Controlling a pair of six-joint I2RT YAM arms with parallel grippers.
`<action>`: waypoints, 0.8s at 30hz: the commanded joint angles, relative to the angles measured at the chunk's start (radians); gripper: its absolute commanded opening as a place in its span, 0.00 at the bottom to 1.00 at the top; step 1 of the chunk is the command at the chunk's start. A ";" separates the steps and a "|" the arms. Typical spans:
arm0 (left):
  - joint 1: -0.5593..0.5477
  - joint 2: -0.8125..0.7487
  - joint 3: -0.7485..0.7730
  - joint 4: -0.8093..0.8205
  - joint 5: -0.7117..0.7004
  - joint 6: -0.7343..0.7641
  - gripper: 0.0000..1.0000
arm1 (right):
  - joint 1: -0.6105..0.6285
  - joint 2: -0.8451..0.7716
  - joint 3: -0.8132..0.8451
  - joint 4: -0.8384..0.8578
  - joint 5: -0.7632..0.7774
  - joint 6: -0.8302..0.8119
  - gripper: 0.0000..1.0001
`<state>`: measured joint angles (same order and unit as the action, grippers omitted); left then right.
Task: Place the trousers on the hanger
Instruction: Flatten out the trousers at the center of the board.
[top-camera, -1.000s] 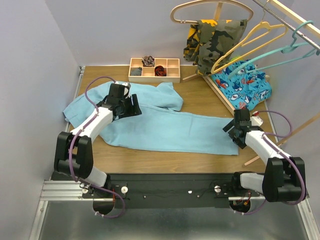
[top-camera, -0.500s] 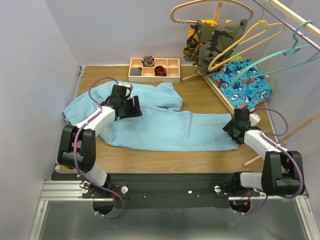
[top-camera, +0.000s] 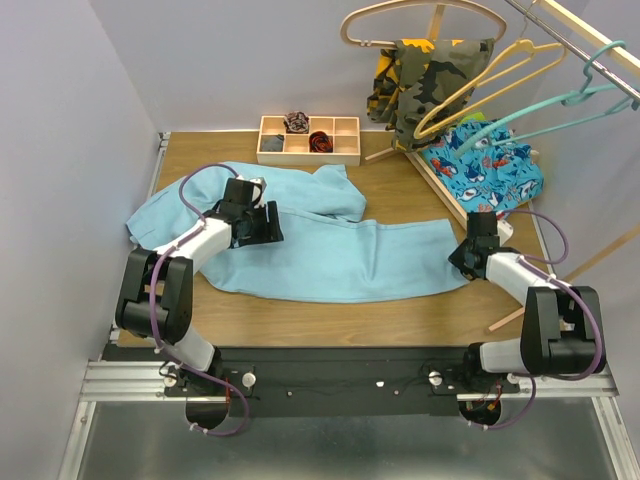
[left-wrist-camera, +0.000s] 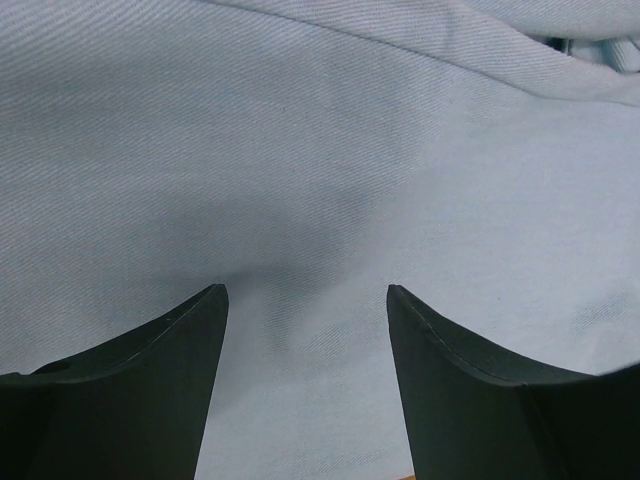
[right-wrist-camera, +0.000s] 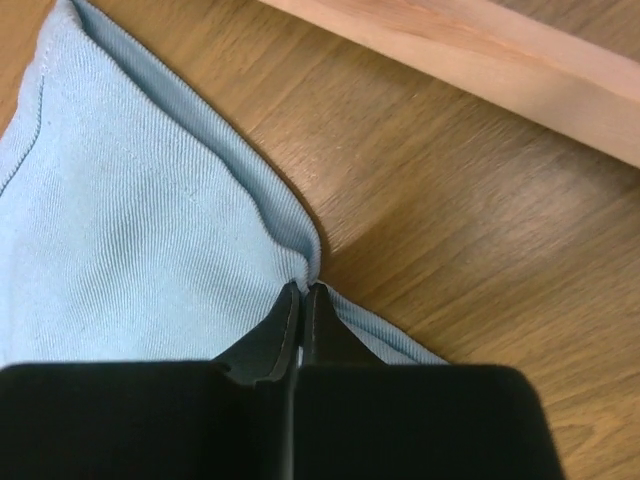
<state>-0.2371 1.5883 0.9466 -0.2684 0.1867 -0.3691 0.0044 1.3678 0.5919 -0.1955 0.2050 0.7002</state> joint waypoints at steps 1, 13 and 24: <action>-0.004 0.007 -0.037 0.035 -0.032 0.016 0.74 | 0.002 0.037 0.008 -0.102 -0.088 -0.033 0.01; -0.004 -0.002 -0.058 0.046 -0.032 0.032 0.74 | 0.002 -0.091 0.307 -0.334 0.169 -0.108 0.01; -0.004 -0.057 -0.020 0.025 0.000 0.041 0.77 | -0.147 -0.095 0.387 -0.366 0.312 -0.208 0.01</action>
<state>-0.2371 1.5982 0.8917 -0.2436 0.1730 -0.3470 -0.0463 1.2591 0.9451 -0.5194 0.4053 0.5552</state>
